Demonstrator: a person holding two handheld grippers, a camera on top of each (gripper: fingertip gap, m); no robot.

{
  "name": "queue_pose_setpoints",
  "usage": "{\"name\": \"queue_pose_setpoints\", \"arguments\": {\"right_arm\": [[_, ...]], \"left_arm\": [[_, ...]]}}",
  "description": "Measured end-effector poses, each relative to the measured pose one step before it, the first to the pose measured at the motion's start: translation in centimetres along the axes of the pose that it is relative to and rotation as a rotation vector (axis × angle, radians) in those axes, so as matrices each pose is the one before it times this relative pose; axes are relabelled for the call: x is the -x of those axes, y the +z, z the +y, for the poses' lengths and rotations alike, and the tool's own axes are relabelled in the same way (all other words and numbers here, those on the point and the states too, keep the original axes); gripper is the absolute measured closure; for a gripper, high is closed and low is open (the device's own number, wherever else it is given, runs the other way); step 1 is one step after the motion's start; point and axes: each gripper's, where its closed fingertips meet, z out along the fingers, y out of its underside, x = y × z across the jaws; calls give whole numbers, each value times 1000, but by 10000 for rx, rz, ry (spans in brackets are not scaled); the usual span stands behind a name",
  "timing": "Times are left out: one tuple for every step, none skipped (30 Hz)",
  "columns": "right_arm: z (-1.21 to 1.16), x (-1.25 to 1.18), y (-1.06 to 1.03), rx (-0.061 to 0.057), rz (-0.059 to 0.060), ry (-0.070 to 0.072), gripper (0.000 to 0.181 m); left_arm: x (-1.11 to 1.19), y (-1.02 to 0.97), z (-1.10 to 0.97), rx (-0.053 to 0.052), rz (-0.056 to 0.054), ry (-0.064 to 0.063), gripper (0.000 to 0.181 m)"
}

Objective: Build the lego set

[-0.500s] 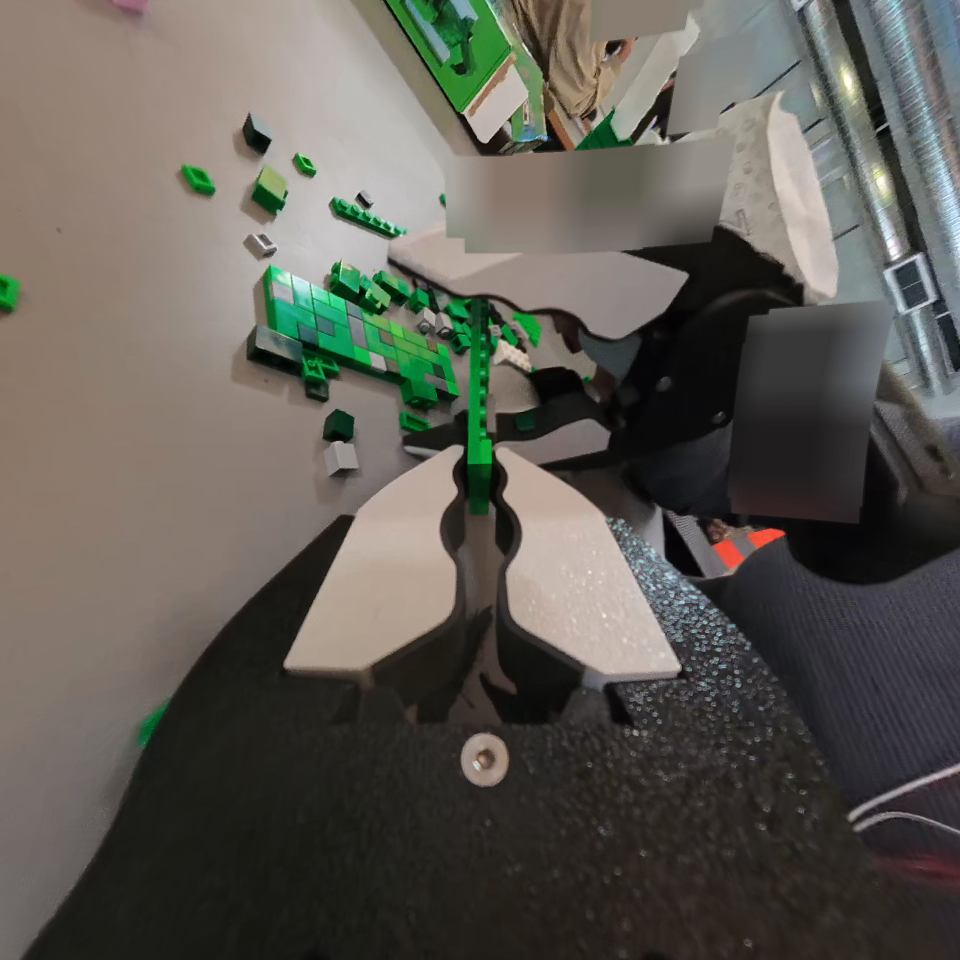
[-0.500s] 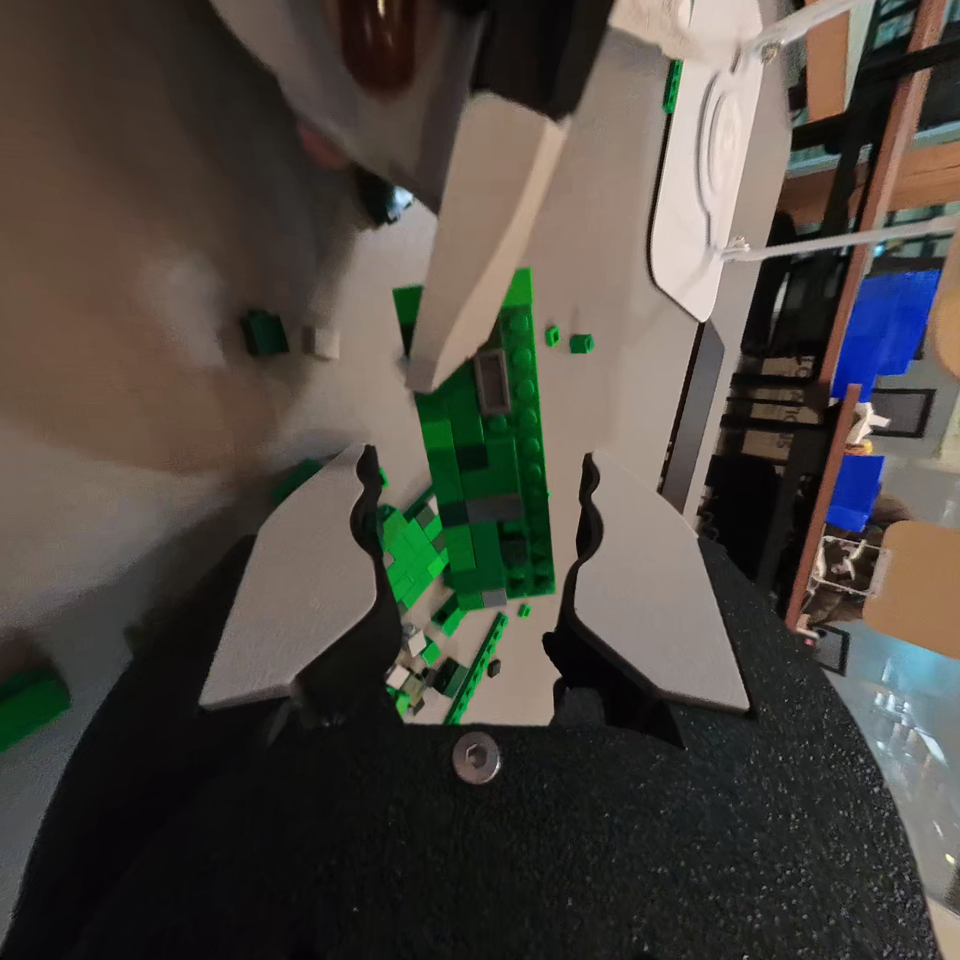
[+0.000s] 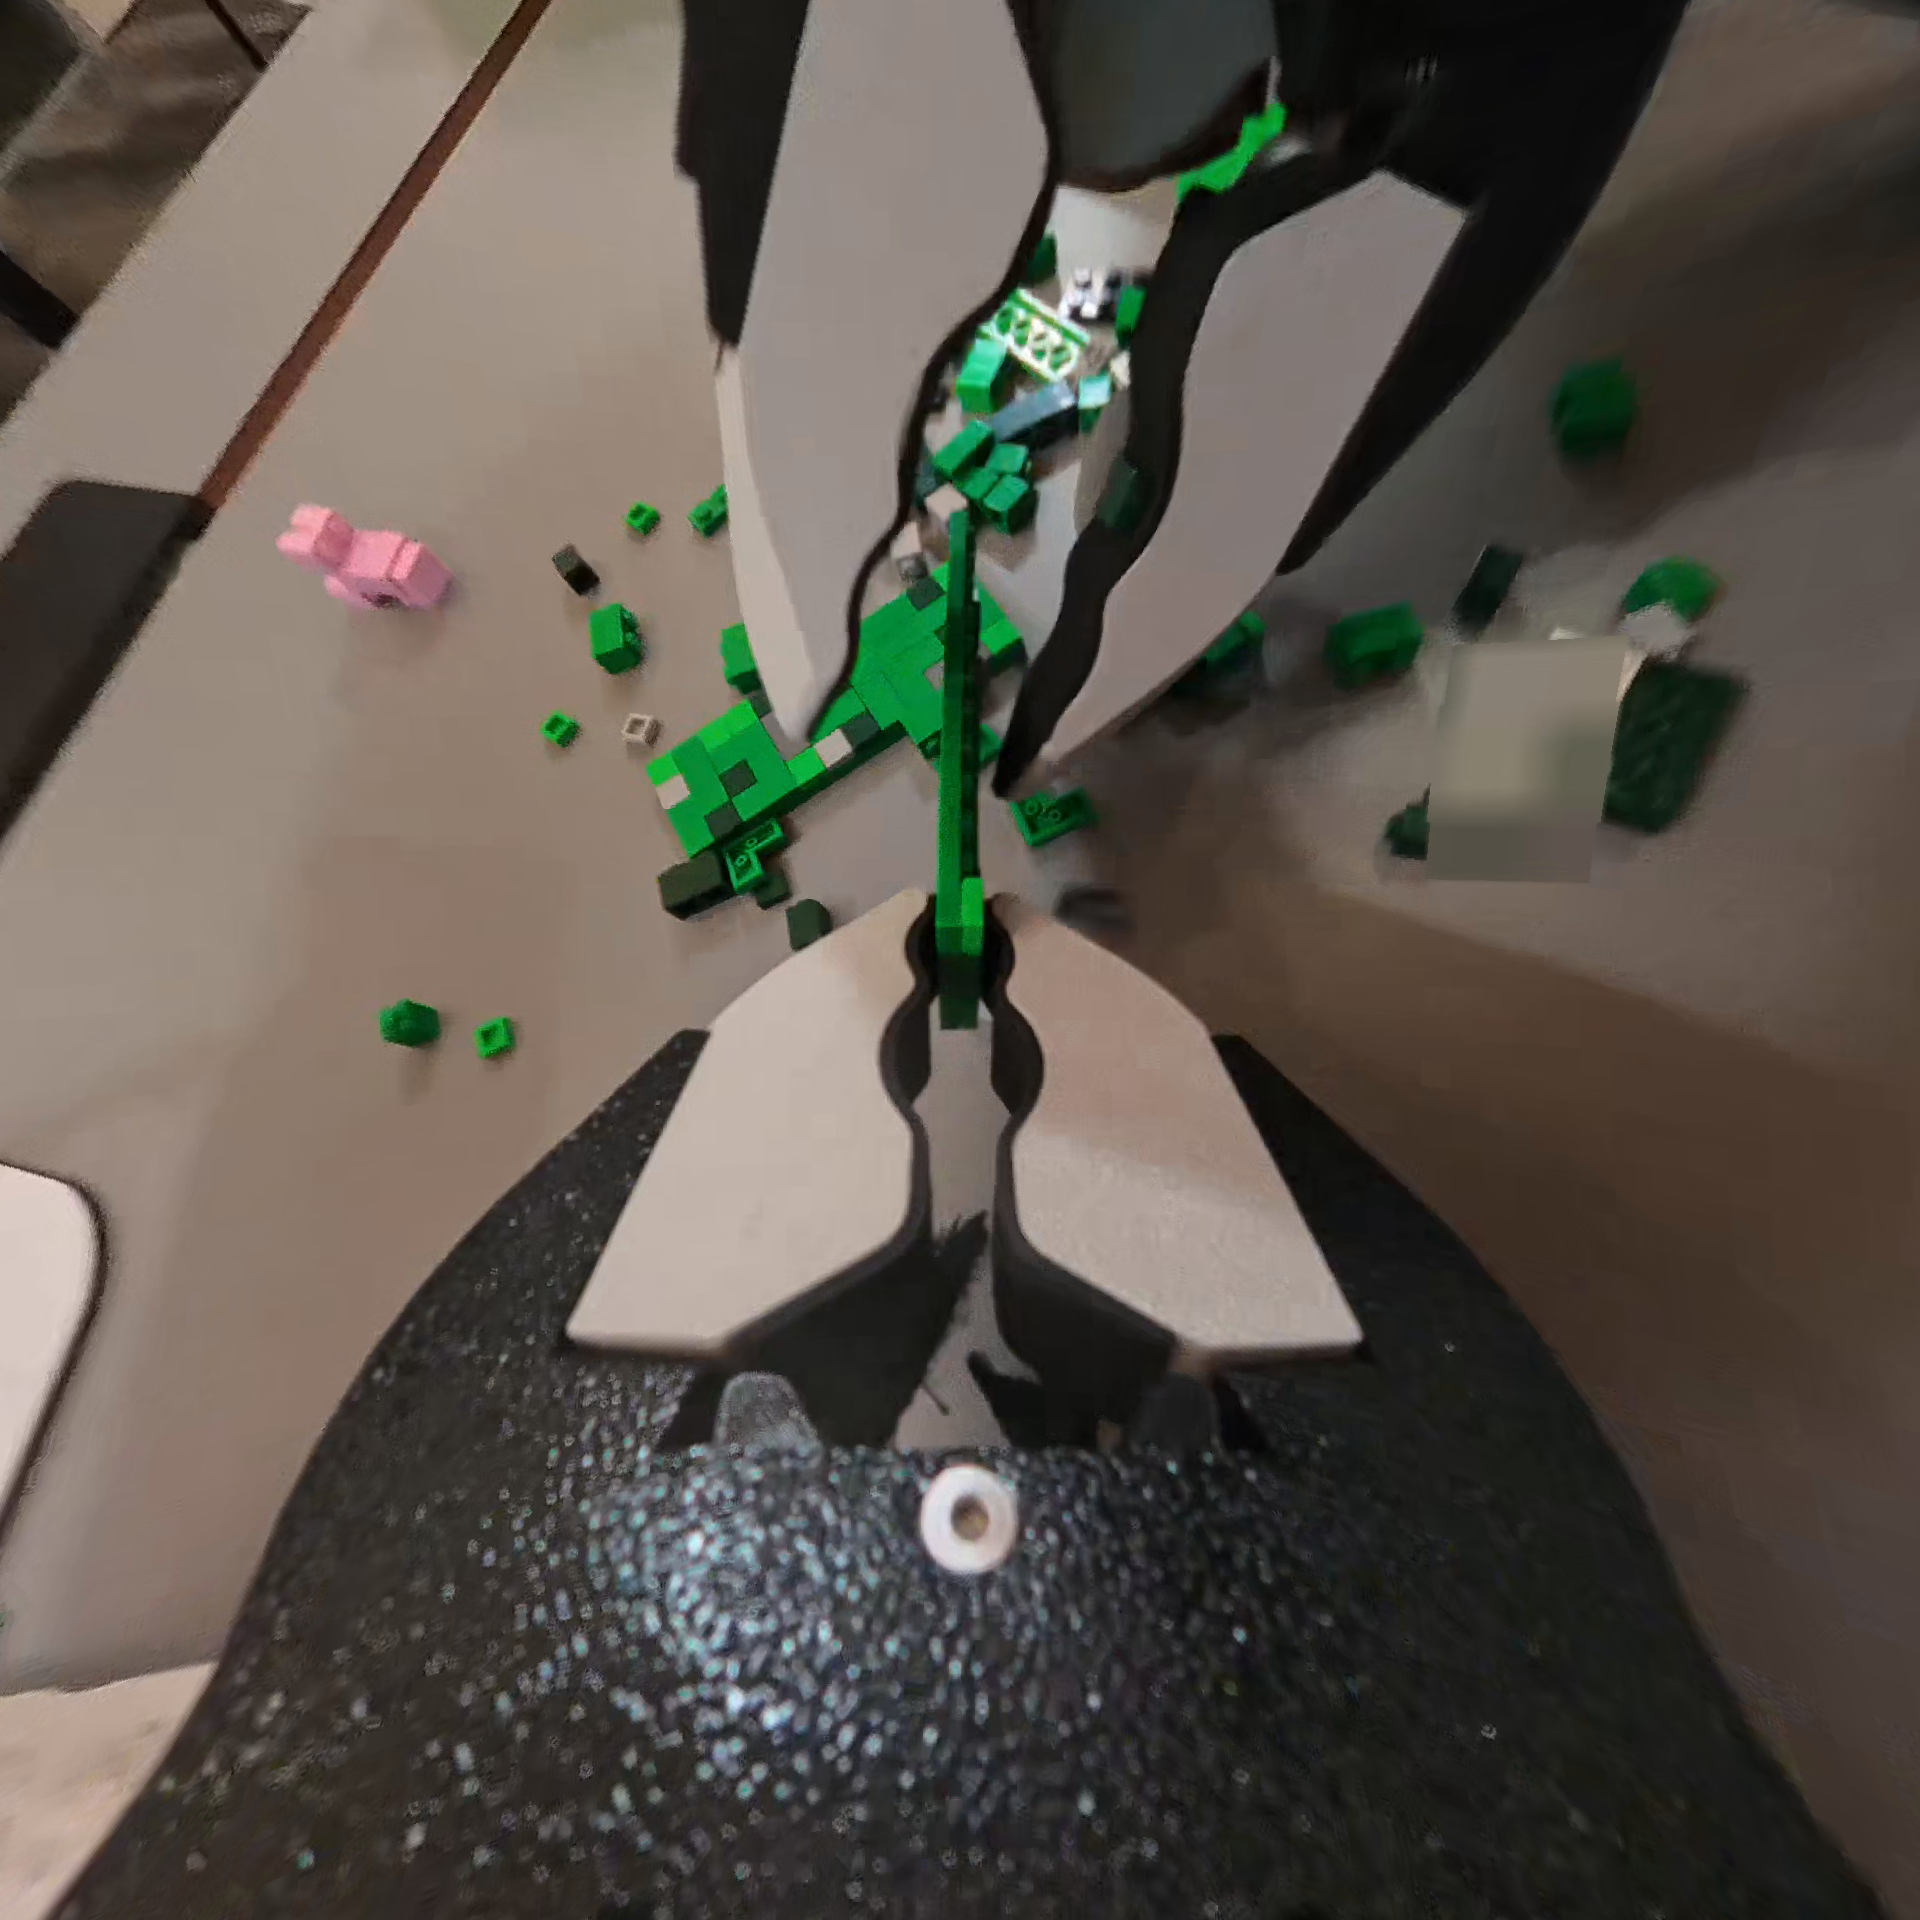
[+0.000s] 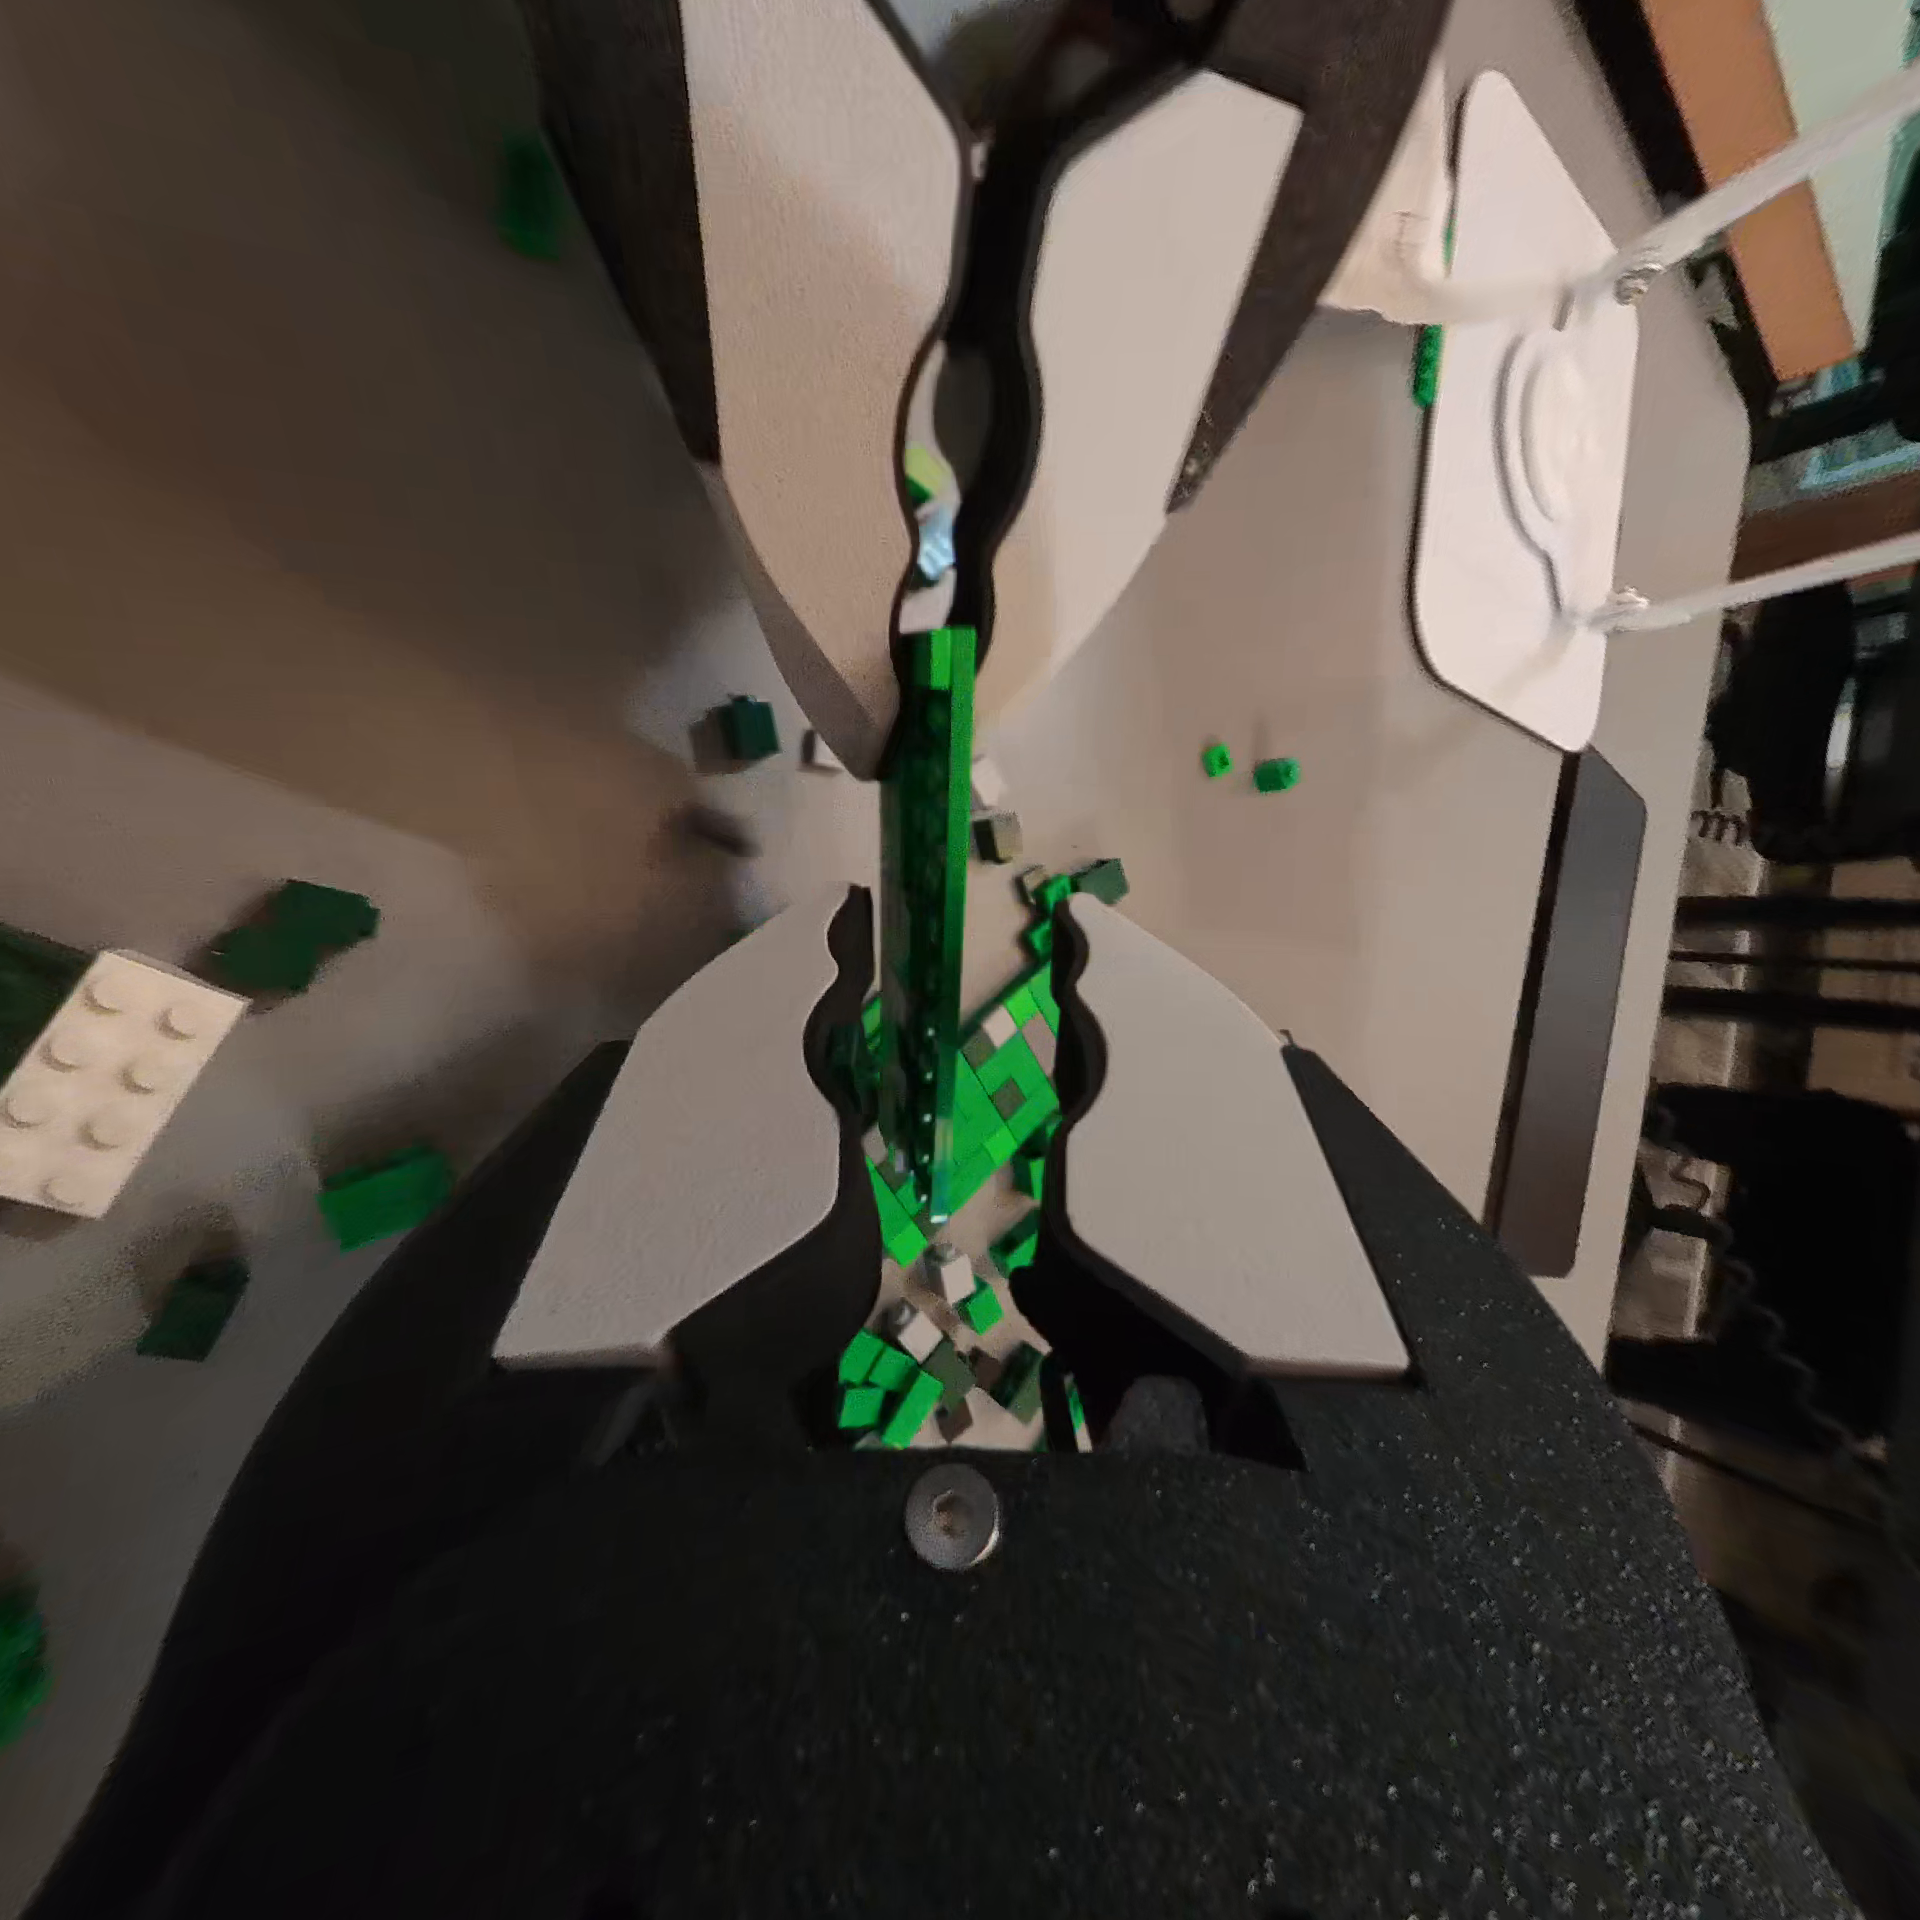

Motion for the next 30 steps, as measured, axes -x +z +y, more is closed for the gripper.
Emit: {"name": "queue_pose_setpoints", "arguments": {"right_arm": [[27,298,259,148,-134,-108,154],[89,254,243,119,-141,-84,165],[-17,-60,179,4,52,108,171],[-24,-314,79,-73,204,264,174],[-70,-570,-30,-204,353,377,175],[-39,-632,-153,-251,332,505,175],[-55,-557,-218,-321,189,651,175],[-200,-589,-287,-493,139,827,175],[-301,-428,-320,-586,-22,918,175],[-386,-284,-303,-613,-130,942,175],[-421,-204,-278,-578,-147,875,175],[-499,-20,-248,-597,-184,740,175],[-496,227,-196,-548,-309,703,175],[-399,356,-104,-443,-362,670,175],[-337,457,-74,-389,-391,548,175],[-230,474,-37,-301,-381,481,175],[-165,447,-2,-248,-354,443,175],[-116,581,23,-216,-438,425,175],[-154,495,40,-242,-368,366,175],[-256,335,18,-319,-204,252,175],[-188,318,20,-236,-190,203,175],[-140,261,23,-164,-148,160,175],[-65,181,22,-90,-74,91,175],[-5,188,34,-71,-68,85,175],[-77,348,25,-146,-190,136,175],[-116,358,45,-205,-208,178,175],[-17,90,-4,-141,-33,67,175],[62,-97,-53,-73,117,-104,173],[87,-385,-91,0,361,-252,170],[5,-387,-176,52,432,-407,162]], "left_arm": [[-144,113,4,135,-128,459,176],[-23,44,-101,-1,-132,266,173],[362,1,110,64,-269,10,170],[343,-33,59,-69,-171,-154,167],[574,-105,-213,-305,-265,-426,165],[527,-188,-421,-382,-150,-661,162],[368,-188,-416,-314,25,-708,140],[269,-141,-315,-252,115,-765,123],[186,-67,-175,-201,194,-816,114],[-67,-26,-208,-239,351,-694,113],[-193,-26,-341,-328,392,-505,116],[-174,-49,-485,-420,306,-391,121],[-191,-66,-607,-504,274,-367,125],[-304,-86,-687,-571,357,-375,129],[-359,-160,-760,-623,425,-400,136],[-403,-220,-788,-643,500,-428,140],[-458,-233,-752,-594,551,-453,143],[-396,-240,-608,-502,516,-421,150],[-480,-167,-365,-336,563,-328,158],[-367,-51,-44,-107,469,-335,161],[-206,33,190,48,356,-362,163],[-325,131,371,169,444,-378,162],[-310,223,304,130,418,-334,158],[-95,172,-17,-110,203,-191,155],[-84,95,-65,-129,119,-41,159],[-178,-7,-112,-136,92,202,172],[-100,10,-36,-40,-24,292,174],[59,8,107,86,-167,303,175],[247,28,130,130,-246,127,175],[352,38,195,135,-268,-86,176]]}}
